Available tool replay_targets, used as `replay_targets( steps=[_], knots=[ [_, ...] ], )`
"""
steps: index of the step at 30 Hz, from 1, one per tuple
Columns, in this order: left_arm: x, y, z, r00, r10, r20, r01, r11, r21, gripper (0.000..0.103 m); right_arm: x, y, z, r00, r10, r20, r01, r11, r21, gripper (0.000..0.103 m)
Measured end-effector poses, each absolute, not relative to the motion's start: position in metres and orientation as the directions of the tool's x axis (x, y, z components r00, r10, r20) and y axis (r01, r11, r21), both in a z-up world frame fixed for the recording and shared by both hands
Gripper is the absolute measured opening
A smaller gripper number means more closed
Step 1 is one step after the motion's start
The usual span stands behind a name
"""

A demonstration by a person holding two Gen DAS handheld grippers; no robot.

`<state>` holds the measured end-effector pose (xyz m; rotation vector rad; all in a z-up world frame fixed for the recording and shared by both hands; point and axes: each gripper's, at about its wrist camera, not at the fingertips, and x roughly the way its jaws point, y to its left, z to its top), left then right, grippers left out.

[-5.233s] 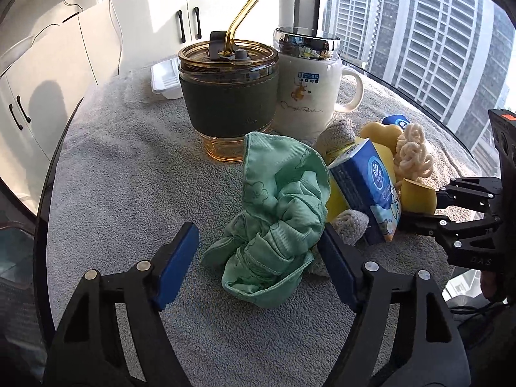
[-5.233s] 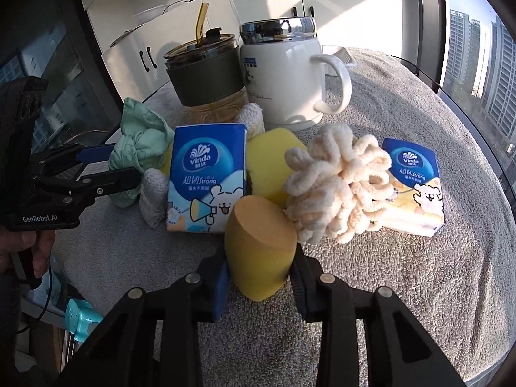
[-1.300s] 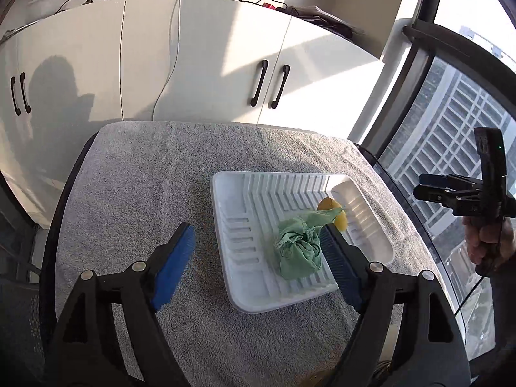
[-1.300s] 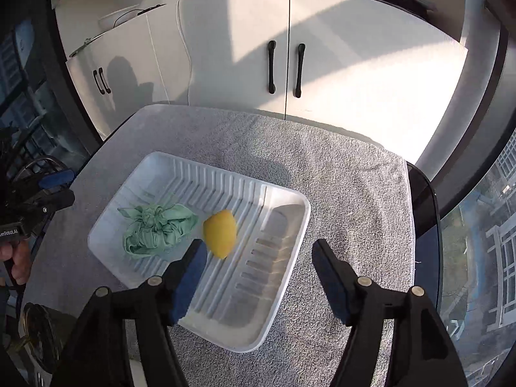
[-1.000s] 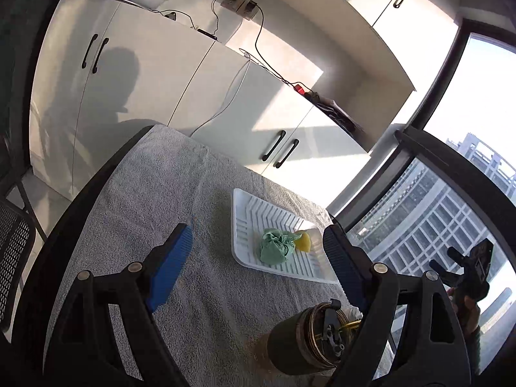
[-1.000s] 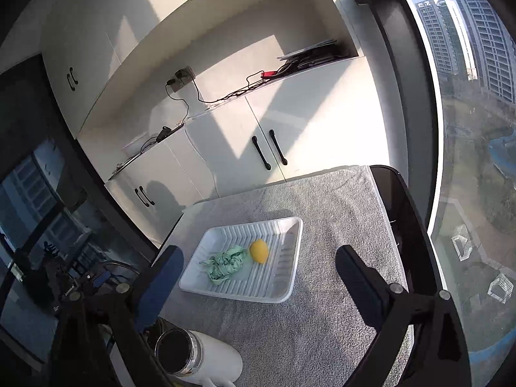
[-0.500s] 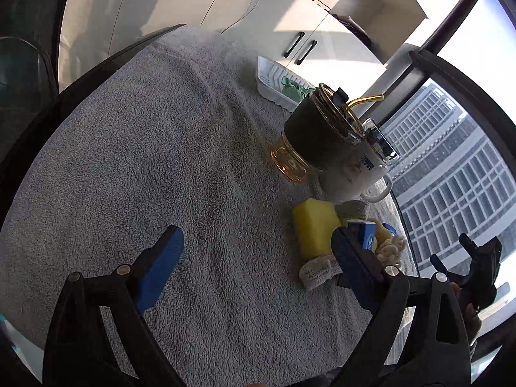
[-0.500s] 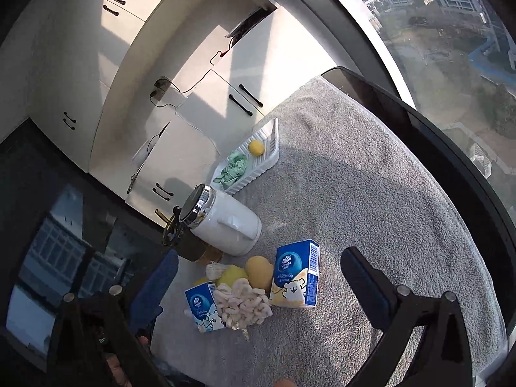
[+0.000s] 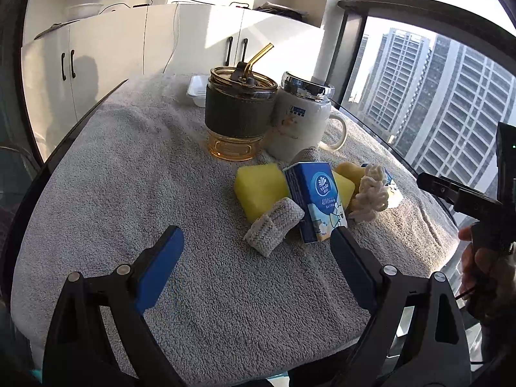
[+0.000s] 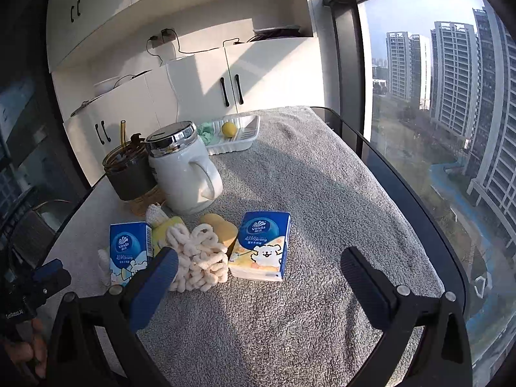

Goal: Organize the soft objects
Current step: 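Move both open tools back toward the remaining items on the table, then grasp the grey knitted pad with the left tool while the right tool grasps the cream loofah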

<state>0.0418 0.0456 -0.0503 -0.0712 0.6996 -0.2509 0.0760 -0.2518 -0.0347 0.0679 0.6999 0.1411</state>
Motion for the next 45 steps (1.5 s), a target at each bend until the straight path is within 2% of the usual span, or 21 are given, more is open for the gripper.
replay_targets(
  steps=[7, 15, 17, 19, 25, 39, 42, 45],
  knots=[
    [0.056, 0.040, -0.053, 0.695, -0.264, -0.668, 0.268, 0.958, -0.099, 0.092, 0.087, -0.253, -0.052, 0.693, 0.159, -0.703, -0.115, 0.987, 0.111, 0.103],
    [0.066, 0.040, -0.054, 0.690, -0.263, -0.674, 0.292, 0.954, -0.073, 0.092, 0.083, -0.224, -0.046, 0.682, 0.254, -0.686, -0.236, 0.964, 0.123, 0.099],
    [0.070, 0.037, -0.056, 0.689, -0.250, -0.680, 0.292, 0.955, -0.056, 0.092, 0.085, -0.217, -0.048, 0.669, 0.276, -0.690, -0.258, 0.957, 0.132, 0.095],
    [0.072, 0.035, -0.058, 0.684, -0.262, -0.681, 0.303, 0.951, -0.061, 0.093, 0.089, -0.212, -0.051, 0.654, 0.292, -0.698, -0.272, 0.952, 0.144, 0.088],
    [0.082, 0.029, -0.061, 0.672, -0.259, -0.694, 0.327, 0.944, -0.036, 0.093, 0.100, -0.202, -0.058, 0.627, 0.315, -0.712, -0.294, 0.943, 0.159, 0.079],
    [0.094, 0.025, -0.070, 0.616, -0.332, -0.714, 0.446, 0.894, -0.031, 0.093, 0.112, -0.197, -0.064, 0.597, 0.345, -0.724, -0.335, 0.927, 0.166, 0.079],
    [0.096, 0.028, -0.071, 0.603, -0.362, -0.711, 0.460, 0.886, -0.060, 0.087, 0.116, -0.197, -0.064, 0.584, 0.362, -0.726, -0.342, 0.922, 0.183, 0.079],
    [0.095, 0.030, -0.072, 0.590, -0.397, -0.703, 0.478, 0.873, -0.092, 0.071, 0.116, -0.192, -0.066, 0.579, 0.360, -0.731, -0.360, 0.918, 0.167, 0.078]
  ],
)
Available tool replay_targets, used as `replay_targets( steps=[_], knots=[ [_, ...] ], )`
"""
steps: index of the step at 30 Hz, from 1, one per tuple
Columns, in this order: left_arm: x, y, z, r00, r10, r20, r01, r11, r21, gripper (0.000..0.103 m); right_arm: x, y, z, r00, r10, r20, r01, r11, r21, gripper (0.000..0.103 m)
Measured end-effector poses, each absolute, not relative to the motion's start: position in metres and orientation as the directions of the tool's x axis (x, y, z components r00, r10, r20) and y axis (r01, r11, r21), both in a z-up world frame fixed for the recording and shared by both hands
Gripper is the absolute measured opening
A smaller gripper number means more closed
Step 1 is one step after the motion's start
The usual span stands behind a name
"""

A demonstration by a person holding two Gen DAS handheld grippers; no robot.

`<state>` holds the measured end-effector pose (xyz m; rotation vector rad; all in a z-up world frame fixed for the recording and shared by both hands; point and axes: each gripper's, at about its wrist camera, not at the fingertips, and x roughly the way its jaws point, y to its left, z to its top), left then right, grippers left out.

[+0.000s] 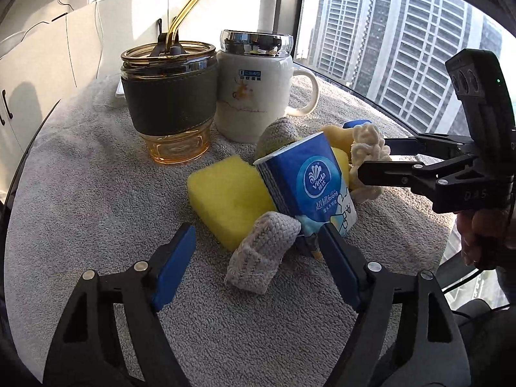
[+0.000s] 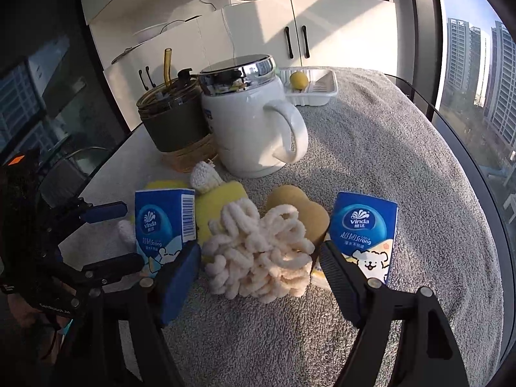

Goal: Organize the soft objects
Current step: 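Grasp the grey knitted pad with the left tool while the right tool grasps the cream loofah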

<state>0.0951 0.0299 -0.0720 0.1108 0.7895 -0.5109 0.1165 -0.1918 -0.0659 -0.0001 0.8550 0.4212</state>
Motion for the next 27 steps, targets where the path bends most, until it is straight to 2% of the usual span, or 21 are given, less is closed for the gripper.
replay_targets(
  steps=[2, 3, 4, 5, 6, 9, 13, 20, 21, 22, 27],
  knots=[
    [0.096, 0.030, -0.073, 0.579, -0.417, -0.701, 0.489, 0.865, -0.110, 0.064, 0.118, -0.188, -0.069, 0.577, 0.346, -0.740, -0.366, 0.919, 0.144, 0.072],
    [0.096, 0.030, -0.073, 0.575, -0.424, -0.700, 0.495, 0.861, -0.115, 0.060, 0.117, -0.188, -0.069, 0.578, 0.342, -0.741, -0.369, 0.919, 0.137, 0.067],
    [0.095, 0.029, -0.072, 0.573, -0.428, -0.699, 0.501, 0.858, -0.115, 0.058, 0.118, -0.188, -0.070, 0.562, 0.355, -0.747, -0.374, 0.915, 0.153, 0.056],
    [0.095, 0.029, -0.071, 0.575, -0.424, -0.700, 0.502, 0.858, -0.108, 0.058, 0.119, -0.190, -0.072, 0.540, 0.371, -0.755, -0.372, 0.910, 0.181, 0.050],
    [0.095, 0.028, -0.071, 0.574, -0.424, -0.701, 0.505, 0.857, -0.105, 0.058, 0.119, -0.192, -0.074, 0.531, 0.381, -0.757, -0.366, 0.909, 0.201, 0.047],
    [0.096, 0.030, -0.072, 0.568, -0.432, -0.701, 0.504, 0.856, -0.119, 0.060, 0.116, -0.194, -0.074, 0.533, 0.380, -0.756, -0.362, 0.910, 0.202, 0.047],
    [0.094, 0.030, -0.072, 0.560, -0.431, -0.708, 0.505, 0.854, -0.121, 0.060, 0.113, -0.196, -0.070, 0.548, 0.385, -0.743, -0.363, 0.909, 0.204, 0.037],
    [0.090, 0.028, -0.074, 0.542, -0.416, -0.730, 0.511, 0.853, -0.106, 0.058, 0.111, -0.202, -0.069, 0.549, 0.399, -0.735, -0.361, 0.906, 0.222, 0.036],
    [0.092, 0.030, -0.074, 0.539, -0.416, -0.732, 0.507, 0.855, -0.112, 0.049, 0.111, -0.202, -0.069, 0.550, 0.400, -0.734, -0.360, 0.906, 0.224, 0.036],
    [0.093, 0.032, -0.076, 0.540, -0.409, -0.736, 0.497, 0.860, -0.113, 0.031, 0.112, -0.203, -0.069, 0.549, 0.401, -0.733, -0.360, 0.905, 0.226, 0.036],
    [0.096, 0.033, -0.079, 0.542, -0.376, -0.752, 0.474, 0.875, -0.096, 0.026, 0.111, -0.205, -0.069, 0.551, 0.404, -0.730, -0.362, 0.904, 0.226, 0.034]
  ],
)
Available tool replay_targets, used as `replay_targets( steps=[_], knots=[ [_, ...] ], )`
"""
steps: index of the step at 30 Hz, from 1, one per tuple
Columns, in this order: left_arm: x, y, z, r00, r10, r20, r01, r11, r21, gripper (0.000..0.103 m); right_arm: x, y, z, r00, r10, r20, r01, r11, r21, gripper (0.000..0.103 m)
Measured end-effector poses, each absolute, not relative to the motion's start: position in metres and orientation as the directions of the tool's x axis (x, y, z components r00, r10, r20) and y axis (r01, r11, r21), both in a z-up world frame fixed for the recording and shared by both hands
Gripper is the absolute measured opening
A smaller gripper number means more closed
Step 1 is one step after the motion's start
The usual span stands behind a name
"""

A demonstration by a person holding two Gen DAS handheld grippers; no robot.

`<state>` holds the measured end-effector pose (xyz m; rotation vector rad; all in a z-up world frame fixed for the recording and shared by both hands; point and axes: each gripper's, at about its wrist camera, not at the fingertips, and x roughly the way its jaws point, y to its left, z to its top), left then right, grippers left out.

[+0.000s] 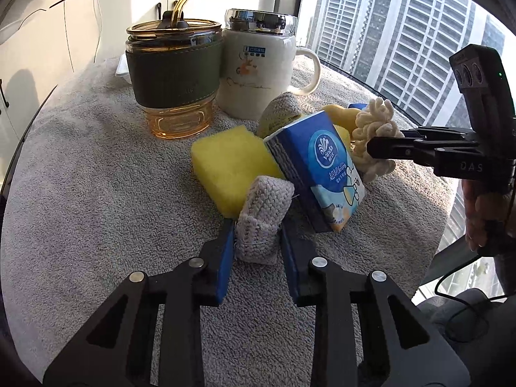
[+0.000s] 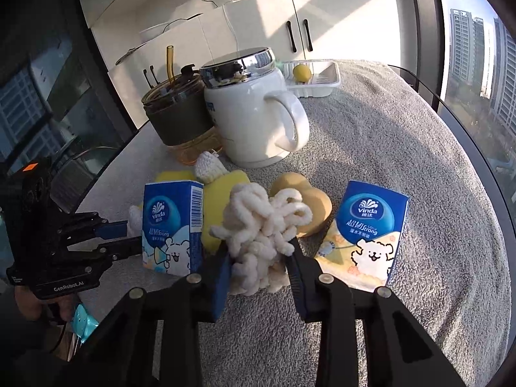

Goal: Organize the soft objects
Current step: 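Grasp the grey knitted pad with the left tool while the right tool grasps the cream loofah, then carry the grey knitted pad and cream loofah over the white tray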

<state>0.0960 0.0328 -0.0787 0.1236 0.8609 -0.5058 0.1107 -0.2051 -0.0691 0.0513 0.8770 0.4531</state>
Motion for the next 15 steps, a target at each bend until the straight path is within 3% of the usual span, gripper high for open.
replay_targets(
  steps=[4, 15],
  knots=[
    [0.096, 0.034, -0.075, 0.552, -0.376, -0.744, 0.440, 0.889, -0.123, 0.025, 0.107, -0.205, -0.067, 0.558, 0.402, -0.726, -0.363, 0.905, 0.222, 0.028],
    [0.077, 0.030, -0.053, 0.579, -0.397, -0.712, 0.423, 0.893, -0.155, 0.026, 0.095, -0.202, -0.057, 0.570, 0.404, -0.716, -0.386, 0.900, 0.201, 0.024]
  ],
)
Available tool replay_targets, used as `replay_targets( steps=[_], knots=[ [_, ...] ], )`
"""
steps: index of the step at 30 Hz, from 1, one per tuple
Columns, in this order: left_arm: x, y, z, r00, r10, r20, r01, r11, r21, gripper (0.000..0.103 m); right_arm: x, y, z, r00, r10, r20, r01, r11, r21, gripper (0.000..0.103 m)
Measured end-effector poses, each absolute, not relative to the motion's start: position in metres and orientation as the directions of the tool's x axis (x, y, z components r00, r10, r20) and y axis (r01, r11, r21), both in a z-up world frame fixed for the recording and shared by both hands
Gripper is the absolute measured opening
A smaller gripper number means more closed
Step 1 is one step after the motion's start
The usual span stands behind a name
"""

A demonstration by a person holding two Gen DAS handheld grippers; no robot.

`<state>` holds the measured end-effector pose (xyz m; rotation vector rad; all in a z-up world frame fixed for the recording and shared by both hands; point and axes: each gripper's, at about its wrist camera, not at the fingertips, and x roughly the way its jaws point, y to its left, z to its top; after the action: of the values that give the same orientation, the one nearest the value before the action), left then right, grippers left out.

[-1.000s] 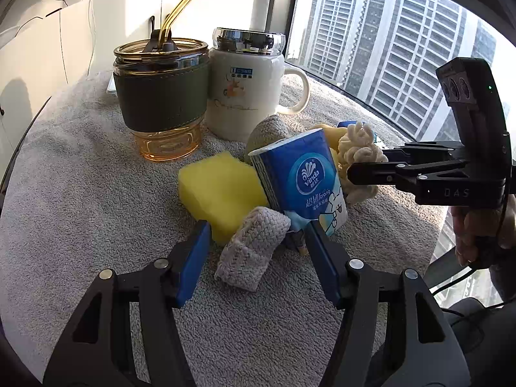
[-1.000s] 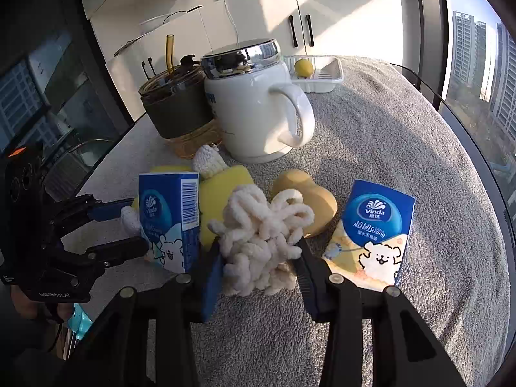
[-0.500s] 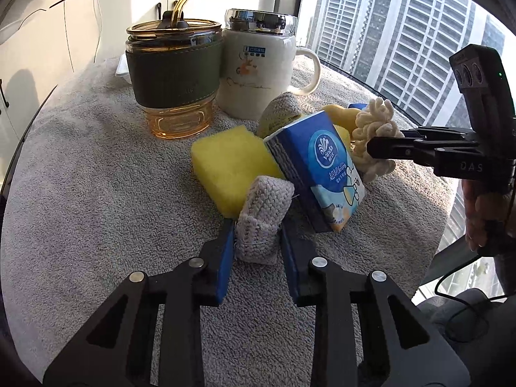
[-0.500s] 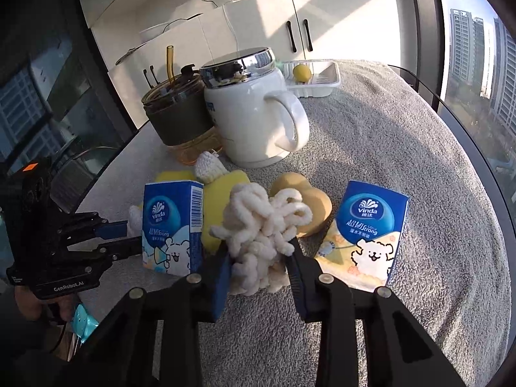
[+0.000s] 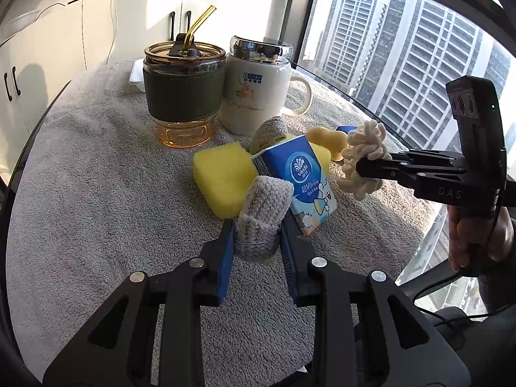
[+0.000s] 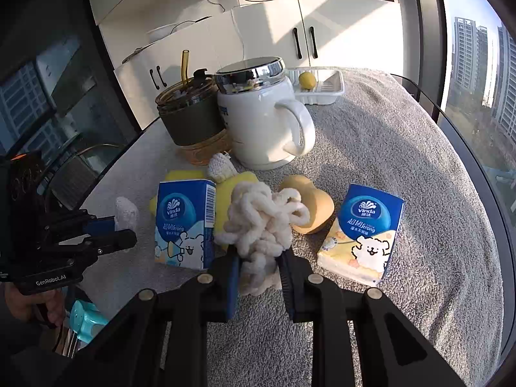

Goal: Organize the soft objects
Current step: 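Carry the grey knitted pad and cream loofah over the white tray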

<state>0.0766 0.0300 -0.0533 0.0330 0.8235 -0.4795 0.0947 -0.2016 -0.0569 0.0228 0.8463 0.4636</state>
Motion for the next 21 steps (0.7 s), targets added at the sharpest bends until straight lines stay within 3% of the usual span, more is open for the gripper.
replay_targets(
  steps=[21],
  knots=[
    [0.056, 0.060, -0.020, 0.640, -0.406, -0.653, 0.373, 0.906, -0.198, 0.026, 0.071, -0.212, -0.017, 0.597, 0.361, -0.717, -0.407, 0.906, 0.118, 0.021]
  ],
)
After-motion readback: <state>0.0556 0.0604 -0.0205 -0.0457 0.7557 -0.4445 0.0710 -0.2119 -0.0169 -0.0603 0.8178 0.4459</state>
